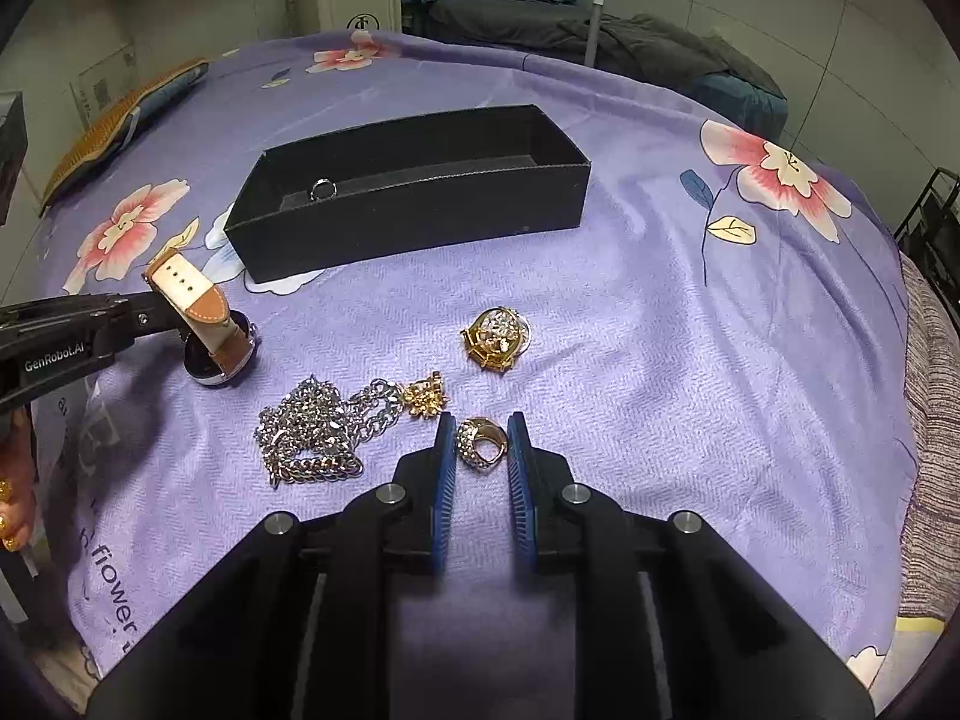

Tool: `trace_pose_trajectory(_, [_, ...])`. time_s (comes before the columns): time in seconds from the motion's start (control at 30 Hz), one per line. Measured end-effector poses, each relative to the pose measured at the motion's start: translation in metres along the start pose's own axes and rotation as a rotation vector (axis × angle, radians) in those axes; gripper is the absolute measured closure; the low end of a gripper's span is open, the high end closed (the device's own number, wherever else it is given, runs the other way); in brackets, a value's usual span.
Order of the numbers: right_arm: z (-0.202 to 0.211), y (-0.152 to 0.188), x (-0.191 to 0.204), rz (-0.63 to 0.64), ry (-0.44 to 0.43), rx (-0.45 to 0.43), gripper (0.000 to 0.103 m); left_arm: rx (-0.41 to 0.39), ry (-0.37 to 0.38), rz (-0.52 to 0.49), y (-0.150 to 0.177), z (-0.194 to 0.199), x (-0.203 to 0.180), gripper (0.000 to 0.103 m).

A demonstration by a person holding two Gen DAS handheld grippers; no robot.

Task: Organize jewelry
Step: 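Carry the watch into the box with the left tool while the right tool drops the ring in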

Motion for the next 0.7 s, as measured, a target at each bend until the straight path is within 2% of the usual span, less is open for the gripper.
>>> trace_pose_trajectory(0.23, [0.017, -0.029, -0.001, -0.01, -0.026, -0.06, 0.085, -0.043, 0.045, -0.029, -0.016, 0.018, -0.02, 0.098])
trace_pose_trajectory(0.53, [0.019, -0.098, -0.017, -0.024, -0.056, -0.143, 0.085, -0.128, 0.04, -0.088, -0.066, 0.021, -0.036, 0.098])
trace_pose_trajectory(0.7, [-0.003, -0.127, -0.032, -0.045, -0.053, -0.121, 0.085, -0.096, 0.02, -0.081, -0.082, 0.0, -0.034, 0.098])
Point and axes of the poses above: each gripper's, at about its wrist camera, not at the fingertips, and z roughly against the way its jaws point, x to its left, y to its underside, the point moved 8 cm from there along -z, roughly the way its jaws point, and after that the axes turned 13 degrees about z, right-handed, at the moved point
